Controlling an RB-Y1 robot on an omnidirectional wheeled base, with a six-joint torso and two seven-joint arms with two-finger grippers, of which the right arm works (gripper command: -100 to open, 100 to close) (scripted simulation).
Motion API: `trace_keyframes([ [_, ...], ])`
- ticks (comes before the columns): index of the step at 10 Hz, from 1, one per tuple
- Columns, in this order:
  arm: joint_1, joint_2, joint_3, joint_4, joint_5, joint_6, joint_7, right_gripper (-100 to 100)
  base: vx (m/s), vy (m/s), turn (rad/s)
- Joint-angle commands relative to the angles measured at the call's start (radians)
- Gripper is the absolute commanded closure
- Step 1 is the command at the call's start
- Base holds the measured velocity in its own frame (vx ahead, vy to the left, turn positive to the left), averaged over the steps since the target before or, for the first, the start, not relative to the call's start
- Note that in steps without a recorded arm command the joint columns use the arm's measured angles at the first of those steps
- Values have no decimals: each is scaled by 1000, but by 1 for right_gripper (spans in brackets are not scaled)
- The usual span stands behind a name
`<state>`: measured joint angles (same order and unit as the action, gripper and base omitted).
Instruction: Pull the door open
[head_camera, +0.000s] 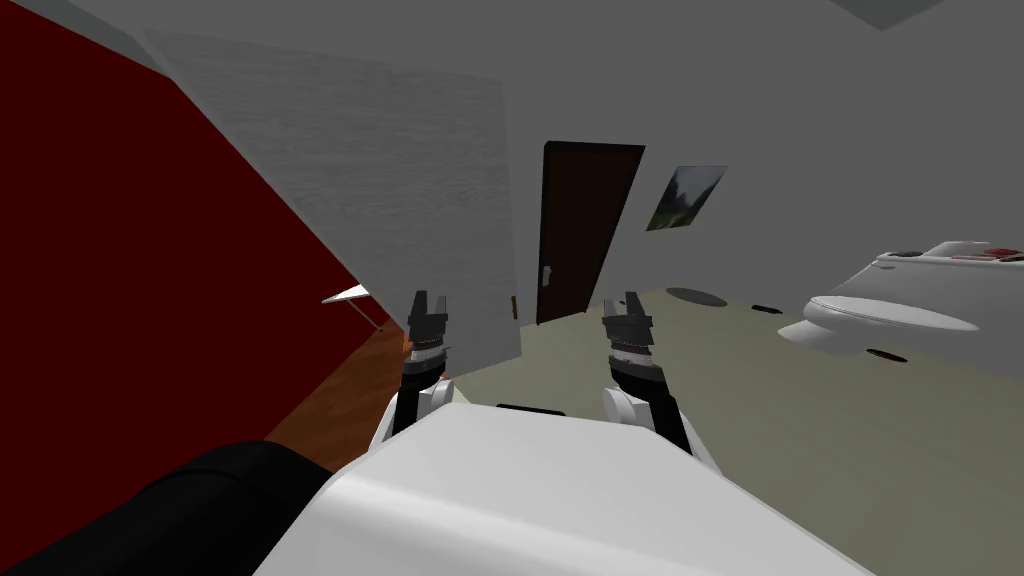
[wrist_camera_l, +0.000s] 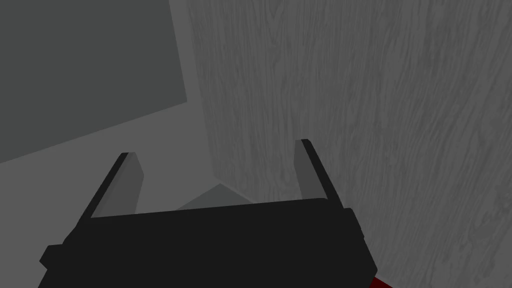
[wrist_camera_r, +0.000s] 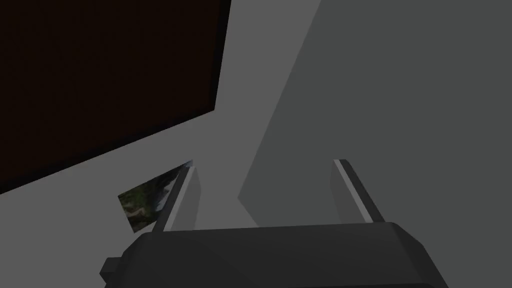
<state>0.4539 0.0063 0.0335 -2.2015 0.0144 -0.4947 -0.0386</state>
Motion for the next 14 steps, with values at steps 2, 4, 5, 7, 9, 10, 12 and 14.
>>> trace_keyframes([
  [2, -23, -19, -2, 47, -44, 6, -43, -100, 190, -70, 153],
  [4, -43, -33, -3, 88, -84, 11, -82, -100, 144, -85, 131],
  [5, -55, -41, -4, 113, -107, 14, -104, -100, 150, -83, 172],
  [7, -68, -48, -5, 139, -133, 18, -129, -100, 121, -96, 103],
  [9, -89, -59, -6, 183, -174, 23, -170, -100, 114, -86, 156],
  [10, -97, -63, -7, 198, -189, 25, -184, -100, 96, -97, 100],
  [12, -112, -70, -8, 230, -219, 29, -213, -100, 95, -84, 111],
  [14, -129, -77, -9, 264, -252, 34, -245, -100, 95, -82, 121],
])
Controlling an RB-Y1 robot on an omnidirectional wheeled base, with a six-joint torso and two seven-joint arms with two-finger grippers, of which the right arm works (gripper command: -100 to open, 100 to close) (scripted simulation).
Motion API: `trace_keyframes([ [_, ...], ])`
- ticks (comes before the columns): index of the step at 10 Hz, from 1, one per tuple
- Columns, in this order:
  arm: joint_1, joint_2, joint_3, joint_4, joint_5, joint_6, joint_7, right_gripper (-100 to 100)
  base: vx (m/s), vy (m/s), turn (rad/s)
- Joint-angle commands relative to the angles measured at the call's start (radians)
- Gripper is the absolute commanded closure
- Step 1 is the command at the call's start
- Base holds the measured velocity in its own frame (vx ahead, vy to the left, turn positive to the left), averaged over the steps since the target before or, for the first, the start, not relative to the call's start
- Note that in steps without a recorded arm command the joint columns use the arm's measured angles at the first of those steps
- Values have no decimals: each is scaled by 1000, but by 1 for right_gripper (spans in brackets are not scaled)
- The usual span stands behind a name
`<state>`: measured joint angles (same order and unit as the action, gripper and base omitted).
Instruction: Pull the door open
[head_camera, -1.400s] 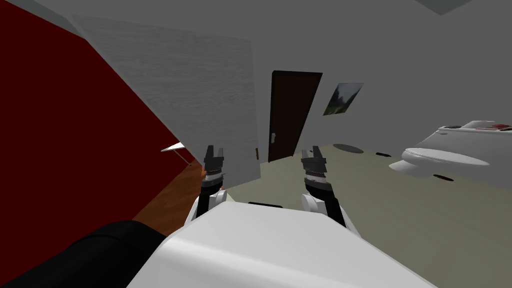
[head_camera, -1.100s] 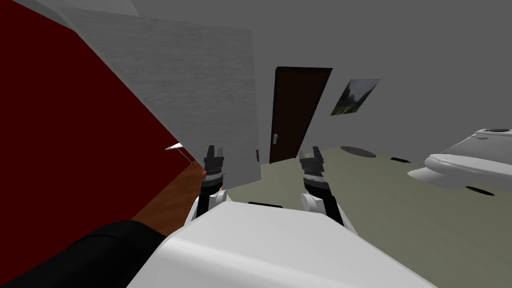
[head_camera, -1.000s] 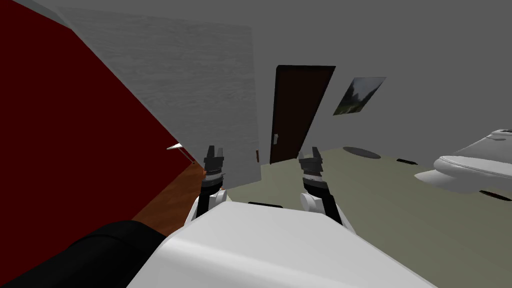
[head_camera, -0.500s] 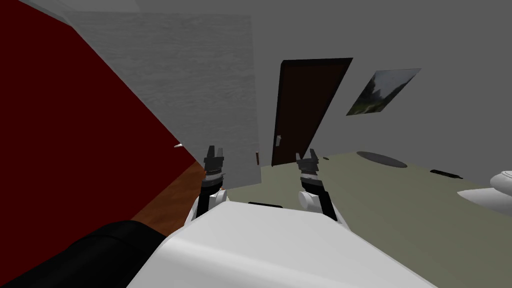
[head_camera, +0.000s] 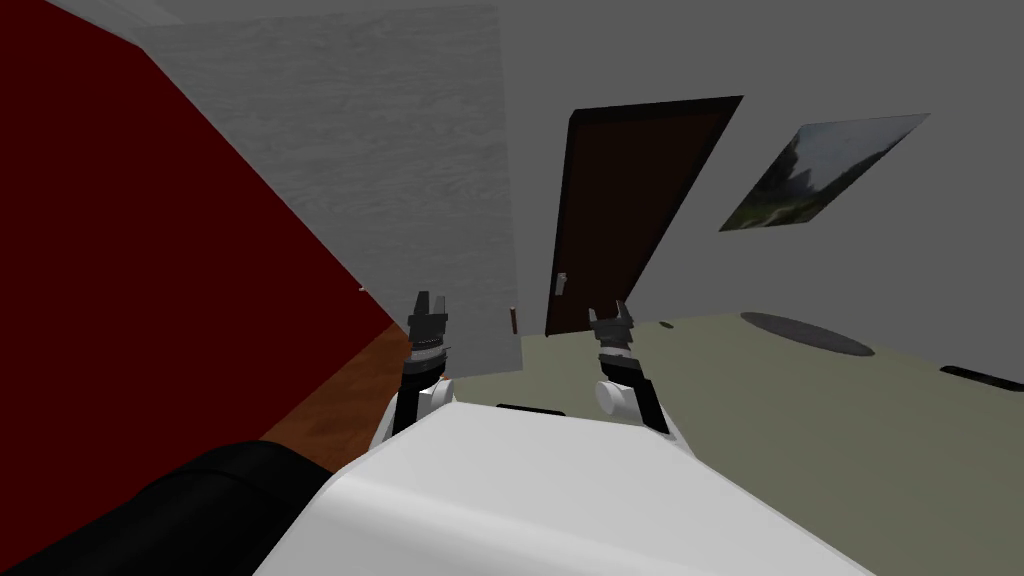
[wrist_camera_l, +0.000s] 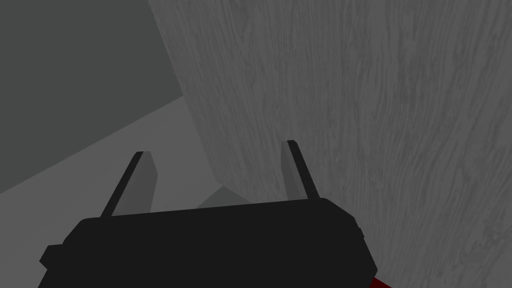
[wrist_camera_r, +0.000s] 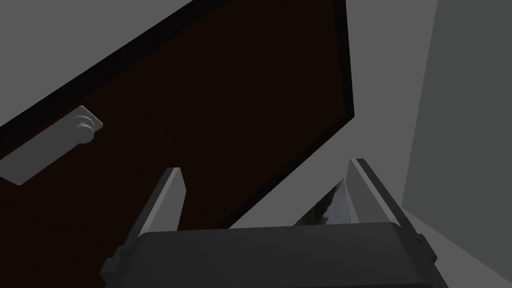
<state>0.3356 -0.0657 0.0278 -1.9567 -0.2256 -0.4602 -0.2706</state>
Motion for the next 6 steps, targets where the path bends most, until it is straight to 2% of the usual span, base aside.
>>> trace_keyframes([
  [1, -19, -8, -4, 36, -28, 1, -29, -100, 74, -95, 103],
  [6, -62, -23, -7, 126, -113, 13, -112, -100, 83, -87, 125],
])
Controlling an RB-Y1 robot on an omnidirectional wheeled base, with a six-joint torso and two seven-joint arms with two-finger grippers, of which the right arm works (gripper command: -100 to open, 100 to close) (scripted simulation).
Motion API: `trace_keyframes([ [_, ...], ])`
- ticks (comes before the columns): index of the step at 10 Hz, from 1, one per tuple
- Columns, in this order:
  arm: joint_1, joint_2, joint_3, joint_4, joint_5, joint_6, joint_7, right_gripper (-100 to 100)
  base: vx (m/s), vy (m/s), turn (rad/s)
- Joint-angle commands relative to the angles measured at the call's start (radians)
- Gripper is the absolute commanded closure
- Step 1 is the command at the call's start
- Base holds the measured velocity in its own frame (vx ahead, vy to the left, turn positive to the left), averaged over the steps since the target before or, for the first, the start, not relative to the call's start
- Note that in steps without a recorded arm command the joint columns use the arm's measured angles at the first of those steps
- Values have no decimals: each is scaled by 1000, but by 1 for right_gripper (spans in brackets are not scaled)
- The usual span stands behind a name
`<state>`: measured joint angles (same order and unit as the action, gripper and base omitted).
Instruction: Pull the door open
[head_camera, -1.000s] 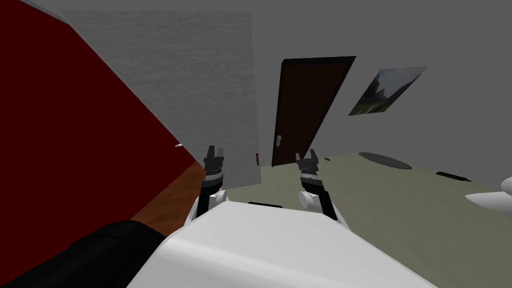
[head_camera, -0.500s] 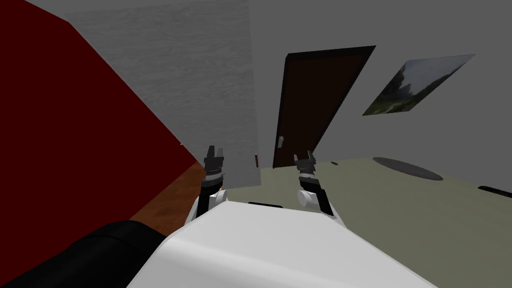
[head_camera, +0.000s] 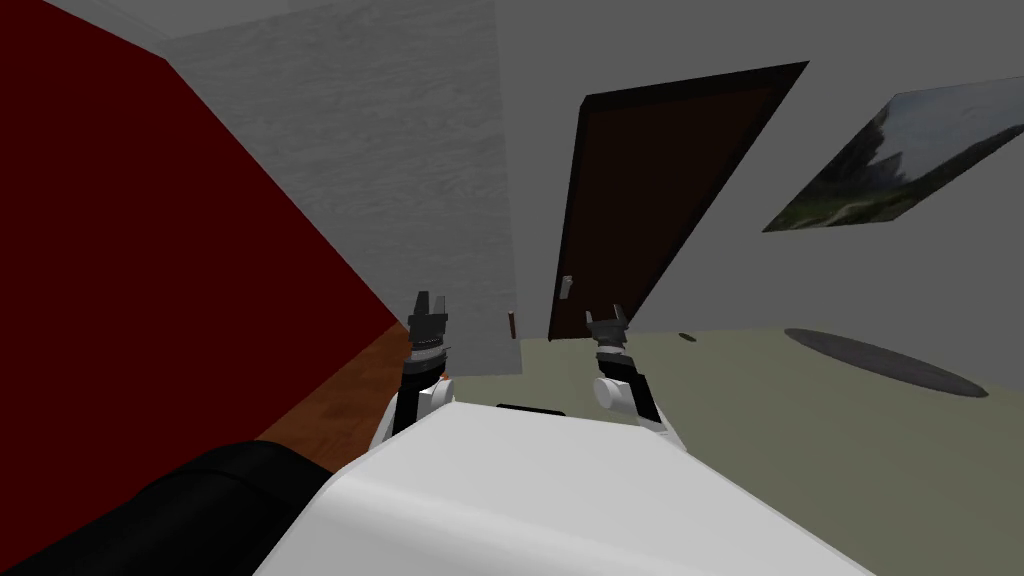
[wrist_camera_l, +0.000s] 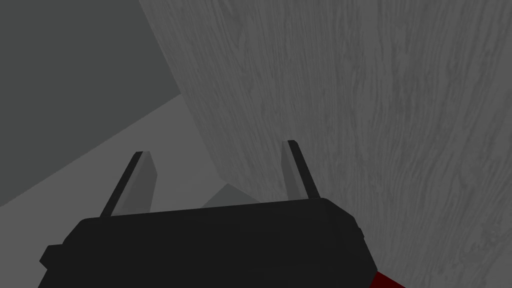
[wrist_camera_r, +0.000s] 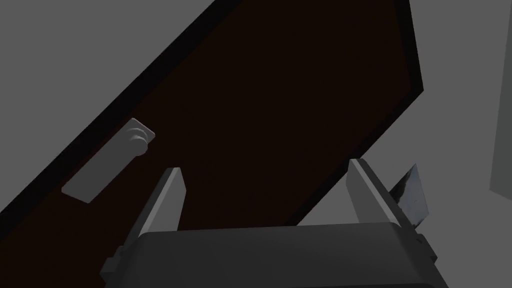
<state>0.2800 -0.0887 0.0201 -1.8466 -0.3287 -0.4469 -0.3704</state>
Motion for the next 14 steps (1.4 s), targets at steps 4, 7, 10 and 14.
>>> trace_keyframes([
  [4, -43, -11, -1, 90, -81, 9, -81, -100, 75, -110, 131],
  [7, -70, -18, -3, 146, -134, 16, -133, -100, 71, -100, 123],
  [10, -97, -24, -5, 201, -187, 23, -184, -100, 64, -105, 127],
  [14, -133, -31, -8, 273, -256, 32, -251, -100, 66, -106, 131],
])
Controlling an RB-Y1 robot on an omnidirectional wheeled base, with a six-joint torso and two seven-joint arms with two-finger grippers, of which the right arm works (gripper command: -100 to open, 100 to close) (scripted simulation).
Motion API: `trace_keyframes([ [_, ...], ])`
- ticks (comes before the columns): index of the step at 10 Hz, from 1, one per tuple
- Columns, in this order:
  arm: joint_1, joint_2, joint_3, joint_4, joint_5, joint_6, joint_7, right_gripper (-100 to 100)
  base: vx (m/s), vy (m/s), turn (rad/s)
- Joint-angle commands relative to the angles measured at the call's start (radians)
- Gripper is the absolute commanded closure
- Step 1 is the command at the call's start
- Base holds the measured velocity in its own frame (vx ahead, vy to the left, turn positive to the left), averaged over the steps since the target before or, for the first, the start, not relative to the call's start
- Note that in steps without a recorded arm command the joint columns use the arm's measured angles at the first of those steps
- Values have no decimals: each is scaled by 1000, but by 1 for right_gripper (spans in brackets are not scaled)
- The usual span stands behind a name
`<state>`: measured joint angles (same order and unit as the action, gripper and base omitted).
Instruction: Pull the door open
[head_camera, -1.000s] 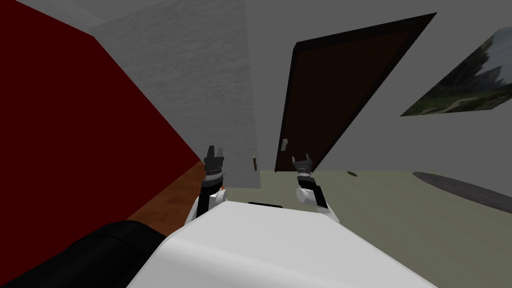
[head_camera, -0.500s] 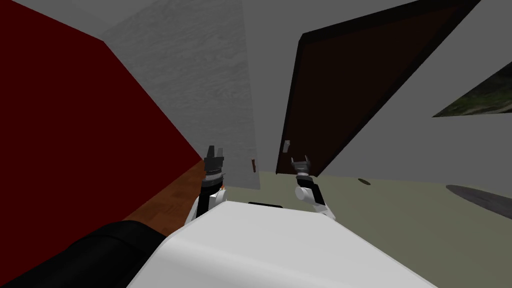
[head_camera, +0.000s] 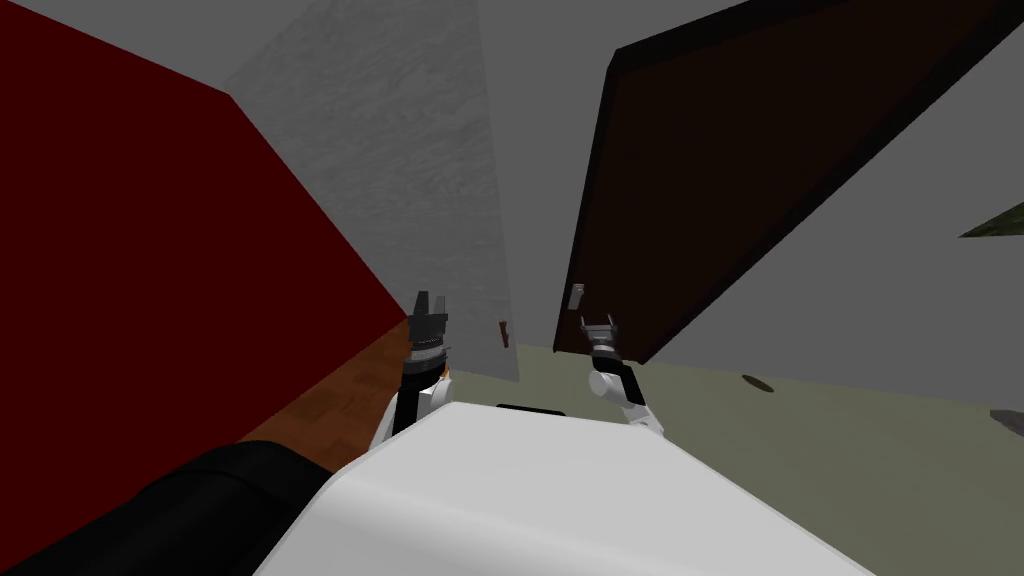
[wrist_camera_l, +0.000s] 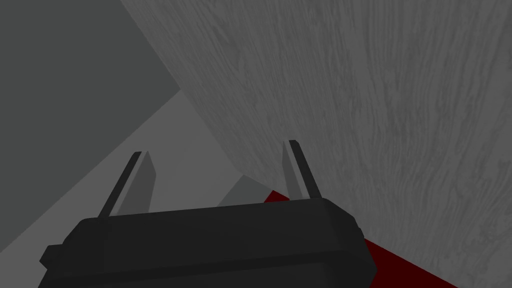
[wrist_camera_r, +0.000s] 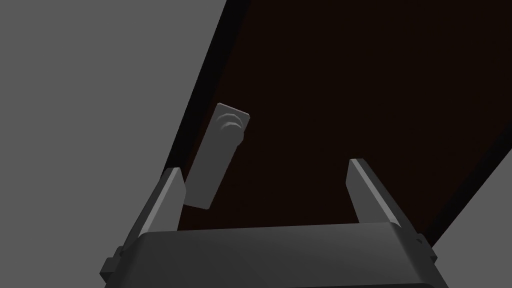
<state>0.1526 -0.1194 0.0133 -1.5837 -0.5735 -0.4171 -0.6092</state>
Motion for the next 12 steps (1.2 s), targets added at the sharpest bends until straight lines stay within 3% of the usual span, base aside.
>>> trace_keyframes([
  [1, -13, -2, -1, 27, -27, 5, -28, -100, 79, -111, 126],
  [12, -117, -17, -8, 238, -229, 32, -224, -100, 78, -129, 132],
])
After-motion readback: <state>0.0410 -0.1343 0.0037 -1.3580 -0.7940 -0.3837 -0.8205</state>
